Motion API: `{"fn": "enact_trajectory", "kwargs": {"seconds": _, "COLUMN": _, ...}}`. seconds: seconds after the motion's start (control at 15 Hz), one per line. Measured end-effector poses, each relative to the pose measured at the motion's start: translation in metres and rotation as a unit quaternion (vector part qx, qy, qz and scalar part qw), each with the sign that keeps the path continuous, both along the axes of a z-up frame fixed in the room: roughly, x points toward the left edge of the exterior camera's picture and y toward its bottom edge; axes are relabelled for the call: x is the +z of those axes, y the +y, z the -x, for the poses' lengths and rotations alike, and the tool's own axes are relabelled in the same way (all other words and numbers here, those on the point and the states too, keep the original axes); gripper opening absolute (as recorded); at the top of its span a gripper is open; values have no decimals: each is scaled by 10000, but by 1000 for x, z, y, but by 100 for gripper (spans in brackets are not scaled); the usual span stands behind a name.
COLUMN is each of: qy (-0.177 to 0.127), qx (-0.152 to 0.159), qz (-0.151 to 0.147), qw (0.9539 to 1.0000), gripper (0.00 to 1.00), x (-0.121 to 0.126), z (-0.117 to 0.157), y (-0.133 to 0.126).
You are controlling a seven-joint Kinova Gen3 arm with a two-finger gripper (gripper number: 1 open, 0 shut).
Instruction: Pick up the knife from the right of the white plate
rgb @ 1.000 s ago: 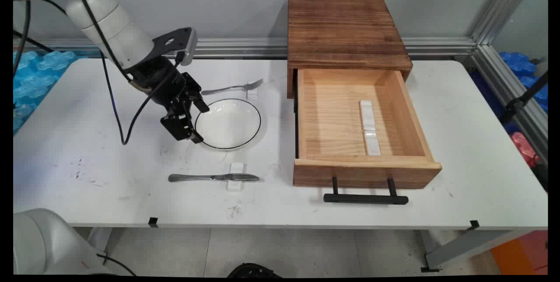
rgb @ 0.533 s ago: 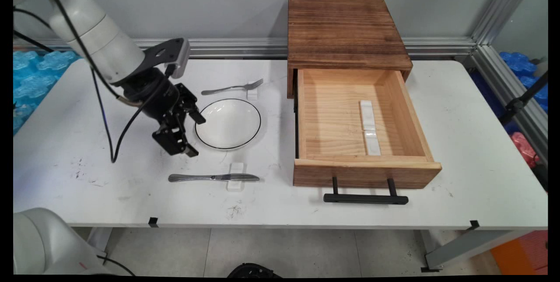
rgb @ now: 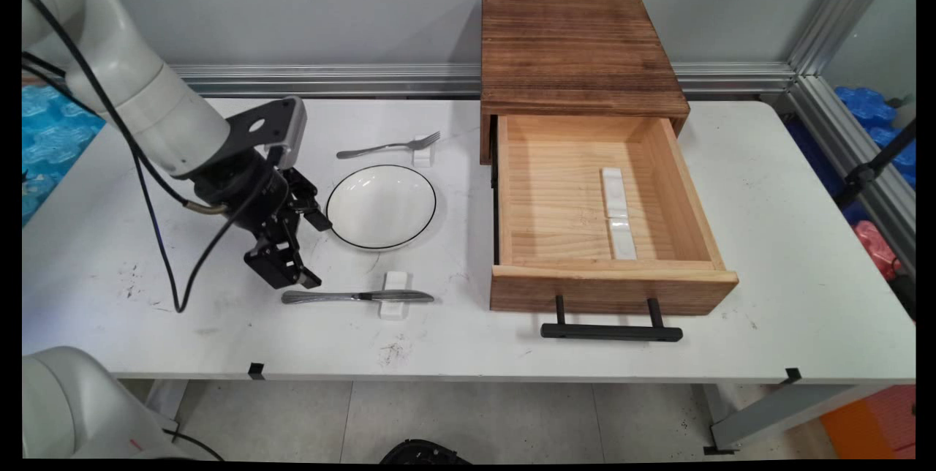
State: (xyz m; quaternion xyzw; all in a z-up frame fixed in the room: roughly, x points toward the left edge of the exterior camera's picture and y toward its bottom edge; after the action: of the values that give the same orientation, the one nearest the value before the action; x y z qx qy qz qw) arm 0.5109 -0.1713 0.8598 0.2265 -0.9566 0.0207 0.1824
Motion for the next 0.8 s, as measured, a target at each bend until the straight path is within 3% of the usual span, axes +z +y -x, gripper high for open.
{"fn": "enact_trajectory", "kwargs": {"seconds": 0.8, "qy": -233, "qx": 180, "qz": -43, "qw": 9996, "gripper": 100, "x": -31, "z": 13, "y": 10}}
